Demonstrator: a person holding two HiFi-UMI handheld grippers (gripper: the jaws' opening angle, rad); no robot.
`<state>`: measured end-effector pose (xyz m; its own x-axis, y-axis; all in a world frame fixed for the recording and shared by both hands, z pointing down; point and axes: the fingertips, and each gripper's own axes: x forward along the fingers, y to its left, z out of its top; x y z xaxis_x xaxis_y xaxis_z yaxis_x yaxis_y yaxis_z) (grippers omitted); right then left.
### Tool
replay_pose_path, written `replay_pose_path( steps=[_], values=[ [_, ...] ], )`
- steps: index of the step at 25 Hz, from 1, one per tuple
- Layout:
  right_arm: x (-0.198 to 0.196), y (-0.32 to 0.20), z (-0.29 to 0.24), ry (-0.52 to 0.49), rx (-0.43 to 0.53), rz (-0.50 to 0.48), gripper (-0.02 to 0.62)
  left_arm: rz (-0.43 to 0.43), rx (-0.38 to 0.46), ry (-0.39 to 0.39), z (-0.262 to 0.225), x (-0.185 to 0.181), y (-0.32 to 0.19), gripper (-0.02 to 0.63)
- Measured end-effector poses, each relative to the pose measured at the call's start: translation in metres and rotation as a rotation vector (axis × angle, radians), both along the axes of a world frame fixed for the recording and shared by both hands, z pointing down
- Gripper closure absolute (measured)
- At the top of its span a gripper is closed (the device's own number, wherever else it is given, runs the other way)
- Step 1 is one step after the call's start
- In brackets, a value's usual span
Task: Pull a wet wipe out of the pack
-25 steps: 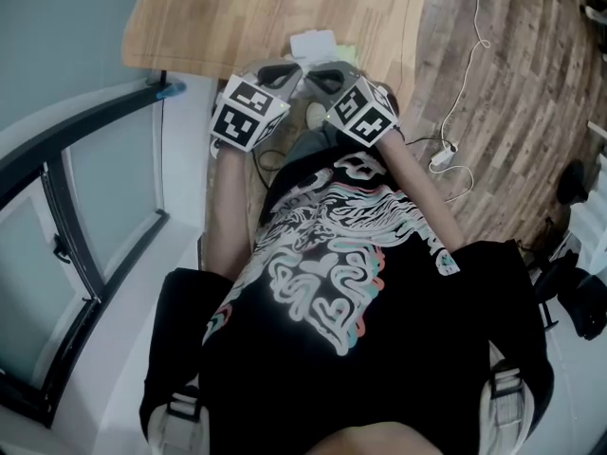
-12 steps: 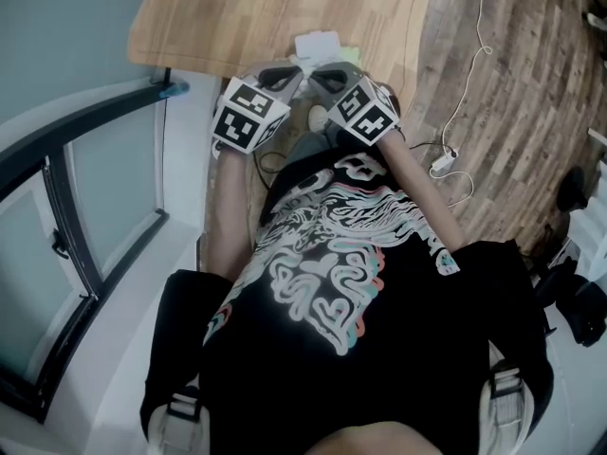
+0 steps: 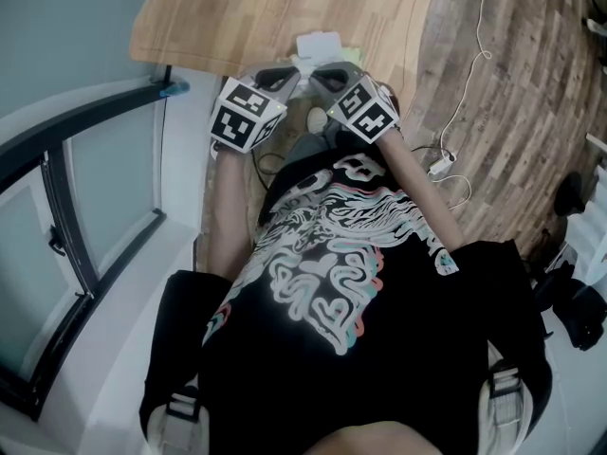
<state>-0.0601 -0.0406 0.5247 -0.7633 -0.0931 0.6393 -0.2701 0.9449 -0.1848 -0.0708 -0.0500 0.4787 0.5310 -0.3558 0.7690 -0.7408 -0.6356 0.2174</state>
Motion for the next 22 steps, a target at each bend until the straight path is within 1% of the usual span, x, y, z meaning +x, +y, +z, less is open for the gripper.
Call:
replay_pose_path(
  steps=[5,14,22],
  values=[
    [0.0,-0.001,0.002,0.009,0.008,-0.009,0.581,-0.012,-0.003,-0.001,0.001,-0.004,0.001,0.607],
    [-0.002,-0.003,0.007,-0.007,-0.018,-0.004,0.581,-0.039,-0.007,-0.005,0.001,-0.011,0.0,0.607],
    [-0.001,-0.004,0.006,-0.008,-0.018,-0.009,0.581,-0.052,-0.007,-0.005,-0.001,-0.014,0.002,0.607]
  ],
)
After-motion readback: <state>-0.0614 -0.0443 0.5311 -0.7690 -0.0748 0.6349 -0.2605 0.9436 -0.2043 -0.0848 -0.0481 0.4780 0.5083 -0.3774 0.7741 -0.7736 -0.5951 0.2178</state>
